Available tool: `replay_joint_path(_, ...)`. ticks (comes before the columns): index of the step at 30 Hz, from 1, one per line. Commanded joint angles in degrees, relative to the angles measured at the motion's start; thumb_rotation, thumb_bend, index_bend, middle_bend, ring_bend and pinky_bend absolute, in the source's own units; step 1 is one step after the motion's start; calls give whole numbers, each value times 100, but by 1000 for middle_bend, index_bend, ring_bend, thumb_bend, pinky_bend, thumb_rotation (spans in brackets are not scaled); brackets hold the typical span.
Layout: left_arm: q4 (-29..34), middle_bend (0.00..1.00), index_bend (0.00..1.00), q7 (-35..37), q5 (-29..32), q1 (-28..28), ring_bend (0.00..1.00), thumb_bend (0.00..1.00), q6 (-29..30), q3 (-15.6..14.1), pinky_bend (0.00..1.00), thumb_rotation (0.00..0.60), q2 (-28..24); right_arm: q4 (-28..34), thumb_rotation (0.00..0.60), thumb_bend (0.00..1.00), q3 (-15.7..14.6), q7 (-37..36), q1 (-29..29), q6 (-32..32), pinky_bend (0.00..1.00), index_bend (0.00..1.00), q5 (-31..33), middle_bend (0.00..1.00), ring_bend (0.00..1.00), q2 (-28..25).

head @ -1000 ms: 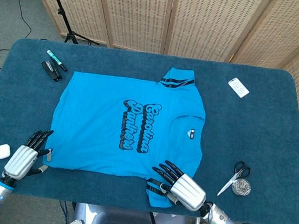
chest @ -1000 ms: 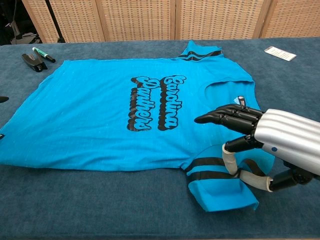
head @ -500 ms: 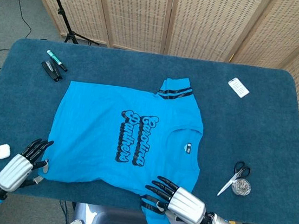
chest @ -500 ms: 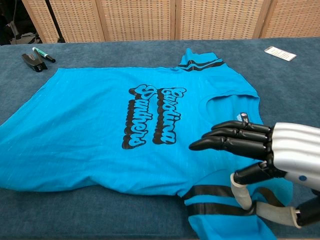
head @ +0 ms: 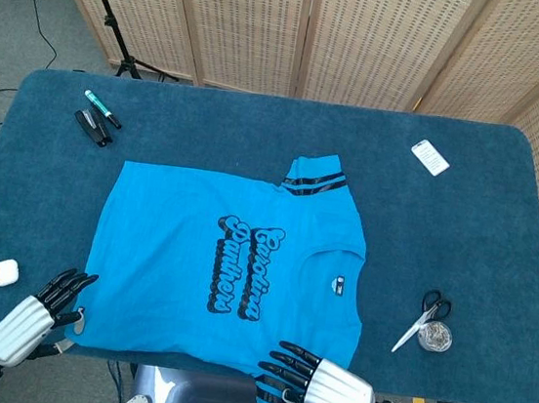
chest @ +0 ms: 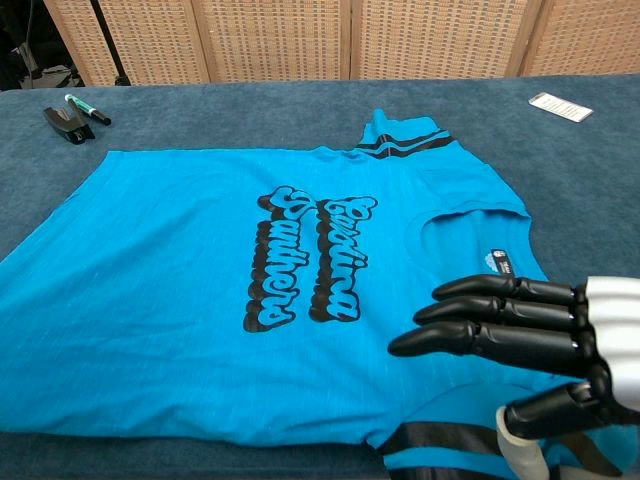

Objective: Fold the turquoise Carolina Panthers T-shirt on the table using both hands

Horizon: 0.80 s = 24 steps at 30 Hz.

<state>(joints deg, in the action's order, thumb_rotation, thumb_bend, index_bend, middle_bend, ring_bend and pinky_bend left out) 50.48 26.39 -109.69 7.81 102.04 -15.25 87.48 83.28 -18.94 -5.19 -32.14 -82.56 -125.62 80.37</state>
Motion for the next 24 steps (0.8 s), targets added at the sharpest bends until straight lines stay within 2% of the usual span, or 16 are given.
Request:
replay_joint_path(1, 22, 0, 720, 62, -74, -25, 0, 493, 51, -69, 0, 600, -32, 15, 600, 543, -55, -25, 2, -55, 33, 636, -90, 75, 0, -52)
replay_joint_path(16, -58, 0, 720, 204, -459, -176, 0, 514, 418, -355, 0, 600, -100, 5, 600, 543, -331, -225, 97, -376, 34, 640, -512, 85, 0, -222)
replay_joint_path(24, -193, 0, 720, 236, -592, -270, 0, 515, 539, -460, 0, 600, -51, -208, 600, 543, -455, -469, 150, -640, 53, 640, -732, 94, 0, -276)
